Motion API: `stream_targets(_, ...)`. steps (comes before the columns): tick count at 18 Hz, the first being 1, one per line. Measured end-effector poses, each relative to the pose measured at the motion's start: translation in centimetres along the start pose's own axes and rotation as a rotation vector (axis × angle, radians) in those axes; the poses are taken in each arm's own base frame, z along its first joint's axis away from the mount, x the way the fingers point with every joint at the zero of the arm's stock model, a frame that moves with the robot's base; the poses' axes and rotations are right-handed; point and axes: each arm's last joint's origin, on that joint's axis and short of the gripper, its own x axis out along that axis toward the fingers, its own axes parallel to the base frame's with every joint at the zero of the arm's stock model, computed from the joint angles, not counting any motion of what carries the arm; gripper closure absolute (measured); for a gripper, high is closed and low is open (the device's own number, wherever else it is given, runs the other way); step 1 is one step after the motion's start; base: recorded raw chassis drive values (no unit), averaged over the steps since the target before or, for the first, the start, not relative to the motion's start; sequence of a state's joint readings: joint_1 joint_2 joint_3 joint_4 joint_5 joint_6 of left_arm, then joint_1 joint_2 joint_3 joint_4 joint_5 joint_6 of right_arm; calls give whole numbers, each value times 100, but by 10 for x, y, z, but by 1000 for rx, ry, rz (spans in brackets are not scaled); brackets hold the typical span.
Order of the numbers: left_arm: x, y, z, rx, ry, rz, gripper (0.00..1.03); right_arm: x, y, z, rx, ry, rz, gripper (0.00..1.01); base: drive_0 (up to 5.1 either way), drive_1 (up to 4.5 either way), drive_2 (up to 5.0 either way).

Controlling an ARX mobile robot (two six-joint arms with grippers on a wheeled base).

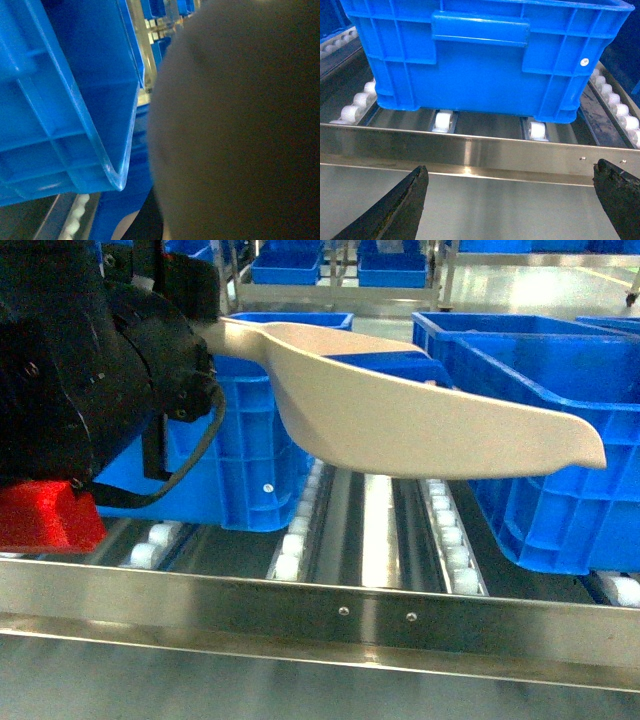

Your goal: Place part in tray to right shelf

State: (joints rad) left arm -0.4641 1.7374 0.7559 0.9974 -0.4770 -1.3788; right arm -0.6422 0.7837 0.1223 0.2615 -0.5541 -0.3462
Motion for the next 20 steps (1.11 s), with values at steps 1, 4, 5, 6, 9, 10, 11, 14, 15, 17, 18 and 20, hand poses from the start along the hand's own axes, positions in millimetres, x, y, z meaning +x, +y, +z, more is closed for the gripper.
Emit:
stream_targets(1,-4,-12,6,4,-29,-38,90,0,0,0,0,0,0,3,0,0,0)
stream_targets(4,-14,-51,22,-56,-92,-171,90,0,0,0,0,0,0,3,0,0,0)
stream_targets(5,-14,-62,29,-52,-123,-190,90,0,0,0,0,0,0,3,0,0,0)
stream_targets(6,-13,-69,35,-35,-148,-167,90,0,0,0,0,0,0,3,0,0,0)
stream_targets(9,-14,-87,71,40,-334,-82,90,0,0,0,0,0,0,3,0,0,0)
stream_targets(10,-14,-94,89,60,-419,-49,90,0,0,0,0,0,0,3,0,0,0)
stream_targets(11,-11,-100,108,91,-516,-12,90,0,0,0,0,0,0,3,0,0,0)
stream_targets(14,12,-96,142,214,-658,152,90,0,0,0,0,0,0,3,0,0,0)
stream_targets(15,24,-93,146,266,-676,189,90,0,0,0,0,0,0,3,0,0,0)
stream_targets(17,37,-94,149,353,-698,254,90,0,0,0,0,0,0,3,0,0,0)
stream_targets(18,39,-99,151,391,-712,283,90,0,0,0,0,0,0,3,0,0,0)
stream_targets(20,42,-109,152,439,-742,278,90,0,0,0,0,0,0,3,0,0,0)
